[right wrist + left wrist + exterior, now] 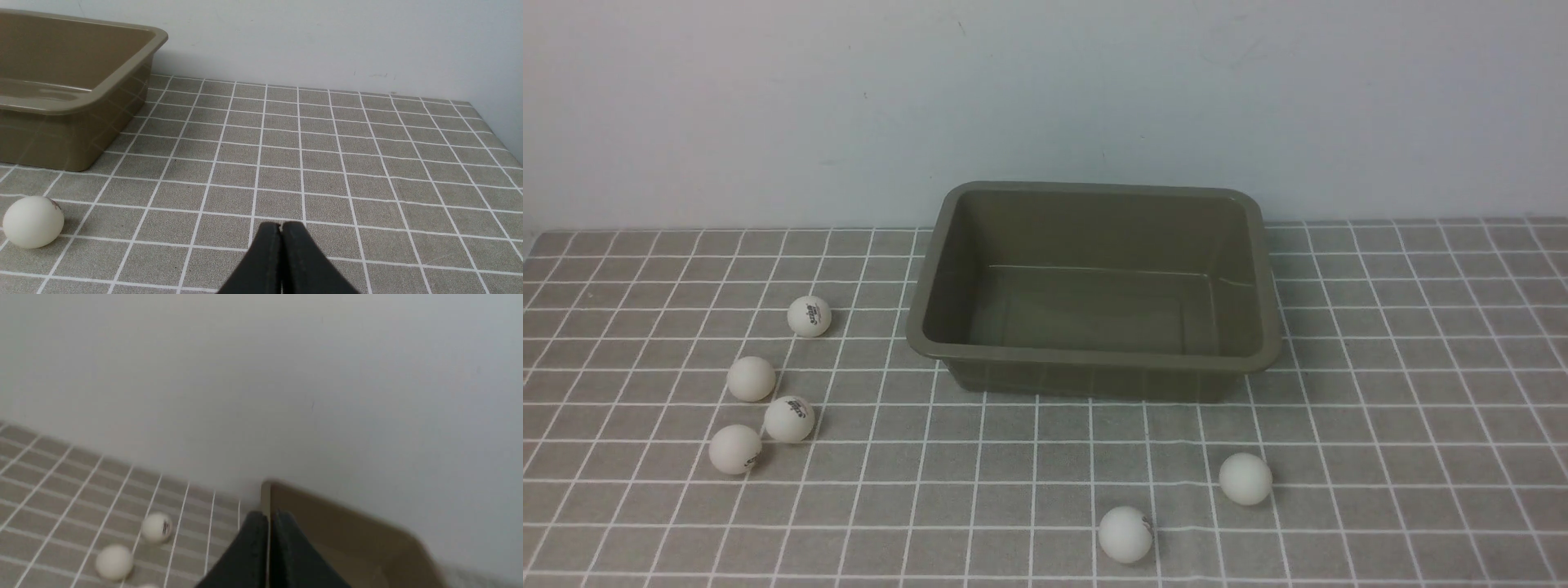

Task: Put the table tennis balls into the box on the grey coffee tablecloth.
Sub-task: 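Reach for and grasp a ping pong ball on the table beside the basket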

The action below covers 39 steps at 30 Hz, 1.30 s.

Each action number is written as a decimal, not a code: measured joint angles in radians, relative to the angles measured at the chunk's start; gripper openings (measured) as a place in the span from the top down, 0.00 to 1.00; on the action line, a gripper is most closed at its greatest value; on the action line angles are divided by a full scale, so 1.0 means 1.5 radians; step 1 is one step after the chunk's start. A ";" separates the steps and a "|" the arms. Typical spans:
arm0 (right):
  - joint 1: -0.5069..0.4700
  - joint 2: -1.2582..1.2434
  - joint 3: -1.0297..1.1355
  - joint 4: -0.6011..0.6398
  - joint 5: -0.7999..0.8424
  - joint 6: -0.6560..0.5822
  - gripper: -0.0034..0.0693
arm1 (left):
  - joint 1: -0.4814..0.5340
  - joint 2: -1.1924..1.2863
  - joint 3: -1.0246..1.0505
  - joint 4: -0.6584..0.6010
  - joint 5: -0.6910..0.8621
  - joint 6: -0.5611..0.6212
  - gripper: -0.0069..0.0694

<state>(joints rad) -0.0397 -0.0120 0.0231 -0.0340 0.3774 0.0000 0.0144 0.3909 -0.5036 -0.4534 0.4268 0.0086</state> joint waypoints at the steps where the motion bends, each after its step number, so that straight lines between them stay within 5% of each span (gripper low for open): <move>1: 0.000 0.000 0.000 -0.001 0.000 0.000 0.97 | 0.000 0.040 -0.034 0.015 0.045 0.009 0.92; 6: 0.000 0.000 0.000 -0.002 0.000 0.000 0.97 | 0.000 0.259 -0.173 0.085 0.234 0.043 0.92; 11: 0.000 0.000 0.003 0.008 -0.039 0.019 0.97 | 0.000 0.415 -0.206 0.120 0.260 0.048 0.92; 16: 0.000 0.000 0.004 0.245 -0.260 0.198 0.97 | 0.000 0.543 -0.207 0.149 0.245 0.048 0.92; 20: 0.000 0.000 0.004 0.372 -0.360 0.252 0.97 | 0.000 0.596 -0.208 0.169 0.199 0.048 0.90; 26: 0.000 0.000 0.004 0.470 -0.431 0.239 0.97 | 0.000 0.674 -0.209 0.185 0.120 0.048 0.69; 28: 0.000 0.000 0.004 0.475 -0.434 0.240 0.97 | 0.000 0.709 -0.209 0.188 0.069 0.048 0.51; 33: 0.020 0.009 -0.089 0.419 -0.243 0.237 0.97 | 0.000 0.768 -0.211 0.193 0.022 0.048 0.27; 34: 0.035 0.052 -0.184 0.357 -0.120 0.210 0.97 | 0.000 0.794 -0.211 0.194 0.010 0.048 0.20; 39: 0.083 0.260 -0.451 0.215 0.208 0.106 0.97 | 0.000 0.846 -0.211 0.196 -0.034 0.048 0.15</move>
<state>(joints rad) 0.0845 0.3775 -0.6542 0.2886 0.6898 0.1595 0.0144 1.6602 -0.8196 -0.1599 0.3762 0.0813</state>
